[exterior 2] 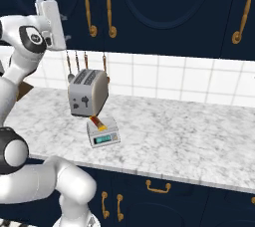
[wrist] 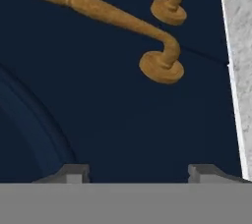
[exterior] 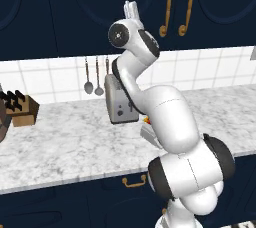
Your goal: Pick the bar and place it on the digital scale for weighing, and close the cabinet.
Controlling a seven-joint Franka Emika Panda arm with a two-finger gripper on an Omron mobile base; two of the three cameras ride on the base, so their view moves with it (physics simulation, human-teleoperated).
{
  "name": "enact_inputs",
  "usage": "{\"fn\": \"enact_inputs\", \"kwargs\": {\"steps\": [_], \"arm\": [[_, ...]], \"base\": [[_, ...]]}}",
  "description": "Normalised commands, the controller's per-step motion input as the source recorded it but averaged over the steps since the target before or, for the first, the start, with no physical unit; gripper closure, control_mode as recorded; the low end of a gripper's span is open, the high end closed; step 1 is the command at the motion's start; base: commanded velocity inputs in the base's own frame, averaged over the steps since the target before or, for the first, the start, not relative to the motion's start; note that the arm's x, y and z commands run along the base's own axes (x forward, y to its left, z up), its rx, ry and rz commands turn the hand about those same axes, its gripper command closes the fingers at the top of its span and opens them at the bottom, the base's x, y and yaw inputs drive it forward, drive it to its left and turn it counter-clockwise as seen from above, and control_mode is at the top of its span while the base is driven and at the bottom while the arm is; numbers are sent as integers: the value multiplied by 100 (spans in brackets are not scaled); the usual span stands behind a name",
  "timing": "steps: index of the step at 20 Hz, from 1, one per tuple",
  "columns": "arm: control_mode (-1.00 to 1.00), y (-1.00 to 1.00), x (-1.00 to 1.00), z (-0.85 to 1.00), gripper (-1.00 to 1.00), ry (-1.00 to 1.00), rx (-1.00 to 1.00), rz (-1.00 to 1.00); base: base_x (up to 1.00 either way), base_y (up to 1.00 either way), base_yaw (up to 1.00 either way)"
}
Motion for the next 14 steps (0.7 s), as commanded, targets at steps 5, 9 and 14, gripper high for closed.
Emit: {"fn": "enact_inputs", "kwargs": {"steps": [5, 9, 14], "arm": [[-100, -48, 69, -8, -100, -18, 13, 19], [-100, -71, 76, -29, -100, -11, 15, 20], [-100, -85, 44, -39, -100, 2, 16, 19]], "base": [[0, 0, 0], [0, 0, 0], [0, 0, 0]]}}
